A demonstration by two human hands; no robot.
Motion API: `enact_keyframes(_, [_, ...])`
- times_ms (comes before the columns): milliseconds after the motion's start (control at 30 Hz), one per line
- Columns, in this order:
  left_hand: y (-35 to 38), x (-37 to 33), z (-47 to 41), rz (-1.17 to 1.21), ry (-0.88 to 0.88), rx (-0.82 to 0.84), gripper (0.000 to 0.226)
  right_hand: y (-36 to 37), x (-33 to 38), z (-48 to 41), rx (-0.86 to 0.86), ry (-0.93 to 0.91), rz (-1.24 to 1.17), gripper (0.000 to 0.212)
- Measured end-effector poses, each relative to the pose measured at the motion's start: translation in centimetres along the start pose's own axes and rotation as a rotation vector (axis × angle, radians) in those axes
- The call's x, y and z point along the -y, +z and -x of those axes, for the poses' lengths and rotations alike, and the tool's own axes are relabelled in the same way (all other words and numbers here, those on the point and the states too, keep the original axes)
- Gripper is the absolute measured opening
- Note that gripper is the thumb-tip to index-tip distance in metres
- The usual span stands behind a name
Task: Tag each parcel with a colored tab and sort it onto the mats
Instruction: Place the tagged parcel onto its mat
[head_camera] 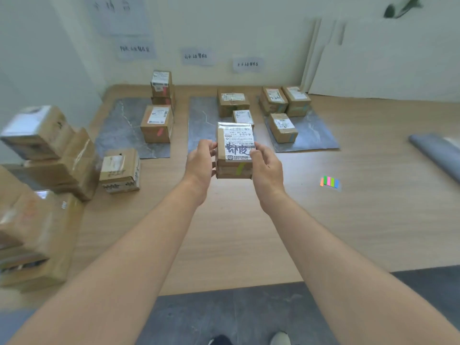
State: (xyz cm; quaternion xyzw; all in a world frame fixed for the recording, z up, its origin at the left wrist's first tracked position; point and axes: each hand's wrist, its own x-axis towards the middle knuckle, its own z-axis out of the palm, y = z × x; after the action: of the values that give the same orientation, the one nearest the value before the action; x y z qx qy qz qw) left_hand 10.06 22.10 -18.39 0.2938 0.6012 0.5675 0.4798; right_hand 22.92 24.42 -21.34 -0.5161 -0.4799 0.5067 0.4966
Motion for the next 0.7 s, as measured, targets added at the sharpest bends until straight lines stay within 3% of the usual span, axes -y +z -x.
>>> enact_keyframes(267, [-1.6,-7.3,0.1,-0.134,0.053,0.01,0.032,1.4,6.3,-0.3,0.074,-0.015,-0.049,0.019])
enact_keyframes(500, [-0.7,-9.6,-4.0,-0.135,0.027,-0.053,0.031,2.3,8.5,-4.9,0.121,-0.001,-0.002,0.017])
enact_keyframes(700, [1.5,-9.6,-11.0,-0.133,-0.02,-0.094,0.028,3.7,7.1,-13.1,0.167,0.046,0.044,0.033])
